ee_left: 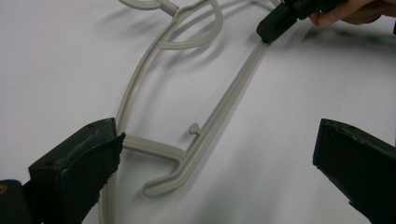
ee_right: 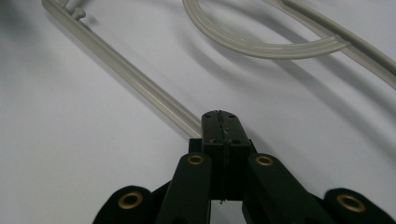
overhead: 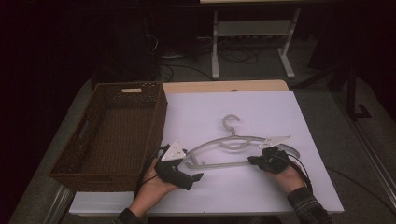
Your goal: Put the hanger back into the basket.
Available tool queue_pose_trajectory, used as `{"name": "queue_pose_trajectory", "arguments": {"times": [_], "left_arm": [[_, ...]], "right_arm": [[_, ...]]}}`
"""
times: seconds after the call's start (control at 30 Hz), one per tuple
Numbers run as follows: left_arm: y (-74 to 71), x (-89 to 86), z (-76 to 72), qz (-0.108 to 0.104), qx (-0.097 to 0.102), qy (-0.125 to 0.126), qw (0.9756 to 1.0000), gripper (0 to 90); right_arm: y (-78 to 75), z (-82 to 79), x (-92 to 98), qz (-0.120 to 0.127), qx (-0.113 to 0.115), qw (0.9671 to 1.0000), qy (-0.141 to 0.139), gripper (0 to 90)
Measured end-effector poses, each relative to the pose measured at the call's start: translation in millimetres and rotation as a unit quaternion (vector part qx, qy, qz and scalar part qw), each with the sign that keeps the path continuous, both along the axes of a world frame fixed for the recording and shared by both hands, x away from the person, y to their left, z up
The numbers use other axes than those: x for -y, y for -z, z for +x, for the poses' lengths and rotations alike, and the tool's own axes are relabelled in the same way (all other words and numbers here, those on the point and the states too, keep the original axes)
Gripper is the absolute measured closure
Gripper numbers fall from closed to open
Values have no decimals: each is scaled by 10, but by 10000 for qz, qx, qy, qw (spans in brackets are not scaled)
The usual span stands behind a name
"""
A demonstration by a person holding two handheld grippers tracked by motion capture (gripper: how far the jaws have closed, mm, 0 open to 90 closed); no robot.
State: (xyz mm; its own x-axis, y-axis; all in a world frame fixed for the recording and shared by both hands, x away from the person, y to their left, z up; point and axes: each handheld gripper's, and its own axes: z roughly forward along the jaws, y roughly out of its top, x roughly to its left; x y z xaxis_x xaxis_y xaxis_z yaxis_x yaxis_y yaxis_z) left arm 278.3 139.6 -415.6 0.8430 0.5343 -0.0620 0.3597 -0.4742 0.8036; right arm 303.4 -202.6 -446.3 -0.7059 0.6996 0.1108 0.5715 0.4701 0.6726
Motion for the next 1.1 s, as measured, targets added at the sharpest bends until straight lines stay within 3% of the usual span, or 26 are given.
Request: {"name": "queue_pose_trajectory", "arguments": {"times": [0.2,0.27,0.47,0.57,0.8,1.1], "left_arm": [[-34,124,159,42,-11,-84,10000,2],[-48,178,260,40,-118,-21,9999,2],[-57,341,552,232,-103,7,9997,11],[-47,396,679,235,-114,105,9996,156],[51,511,936,577,-240,283,9976,261],[133,616,1121,797,-408,519,9946,421]], "right_arm": [[8,2,-1,-7,-19,10000,0,900],[8,3,-1,-7,-22,10000,1,900],[10,4,-2,-21,-11,10000,-8,900],[11,5,-1,-12,-13,10000,-6,900],[13,4,1,-9,-25,10000,-6,900],[17,9,6,-30,-13,10000,-21,900]]}}
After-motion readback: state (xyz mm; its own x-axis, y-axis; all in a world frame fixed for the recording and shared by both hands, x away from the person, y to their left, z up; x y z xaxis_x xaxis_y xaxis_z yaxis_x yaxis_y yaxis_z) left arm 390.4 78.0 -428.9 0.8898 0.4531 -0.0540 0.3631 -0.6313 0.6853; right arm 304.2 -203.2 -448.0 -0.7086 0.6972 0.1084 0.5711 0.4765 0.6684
